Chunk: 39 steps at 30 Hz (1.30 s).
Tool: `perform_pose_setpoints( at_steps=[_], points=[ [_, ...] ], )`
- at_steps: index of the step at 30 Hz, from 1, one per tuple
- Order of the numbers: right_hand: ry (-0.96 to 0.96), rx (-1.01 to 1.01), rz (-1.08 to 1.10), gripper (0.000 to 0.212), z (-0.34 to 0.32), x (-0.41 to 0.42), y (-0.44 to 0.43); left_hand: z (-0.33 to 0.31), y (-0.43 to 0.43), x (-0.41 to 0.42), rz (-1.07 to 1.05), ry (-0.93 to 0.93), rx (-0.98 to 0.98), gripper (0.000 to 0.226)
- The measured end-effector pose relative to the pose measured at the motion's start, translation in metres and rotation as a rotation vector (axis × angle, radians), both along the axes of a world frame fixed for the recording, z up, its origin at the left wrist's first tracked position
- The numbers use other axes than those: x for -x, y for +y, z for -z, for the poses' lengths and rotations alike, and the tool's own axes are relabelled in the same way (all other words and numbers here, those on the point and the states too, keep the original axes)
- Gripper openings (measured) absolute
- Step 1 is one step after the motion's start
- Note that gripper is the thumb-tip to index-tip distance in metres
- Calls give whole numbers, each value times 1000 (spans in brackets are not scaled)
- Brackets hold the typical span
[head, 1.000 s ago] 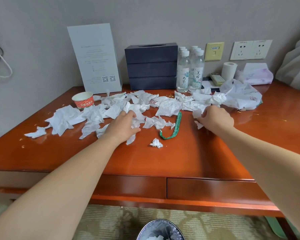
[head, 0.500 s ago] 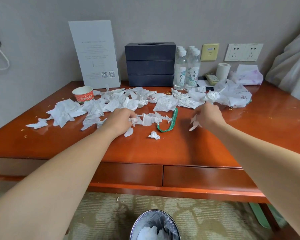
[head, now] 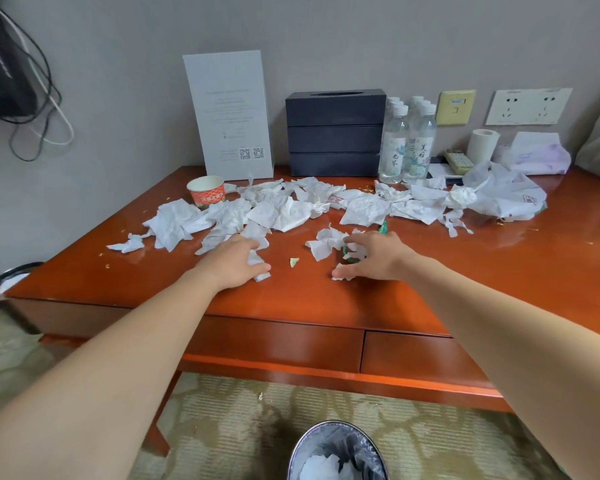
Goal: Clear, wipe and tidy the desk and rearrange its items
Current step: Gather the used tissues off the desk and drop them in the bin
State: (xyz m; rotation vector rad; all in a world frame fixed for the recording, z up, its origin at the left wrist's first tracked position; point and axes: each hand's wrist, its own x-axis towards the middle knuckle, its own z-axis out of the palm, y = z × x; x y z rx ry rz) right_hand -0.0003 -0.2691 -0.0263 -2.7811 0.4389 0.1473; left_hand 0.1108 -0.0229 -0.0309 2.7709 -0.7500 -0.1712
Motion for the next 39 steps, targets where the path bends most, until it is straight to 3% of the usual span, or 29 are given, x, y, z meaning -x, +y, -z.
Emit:
perform_pose_setpoints(
  at_steps=[5,7,10,13,20,26,29,39],
  points=[
    [-18,-3,-75,94,6,-22,-4,-3,6,-2,-49,-50,3,70],
    [13,35,-98,89,5,-30,-1,-4,13,-5,-43,-63,3,59],
    [47,117,-135,63,5,-38,5,-2,24,-6,-14,-90,4,43],
    [-65,57,-83,29,2,-41,14,1,30,-6,-21,-127,30,33],
    [-201,74,20,29,2,-25,26,-1,31,8,3,-124,59,23],
    [-217,61,98,5,-3,5,26,-1,24,32,14,-147,81,29],
    [-247,39,136,12,-9,22,23,-4,17,46,33,-153,117,30],
    [-296,-50,171,7,-26,102,45,-10,12,117,122,-155,201,22]
  ],
)
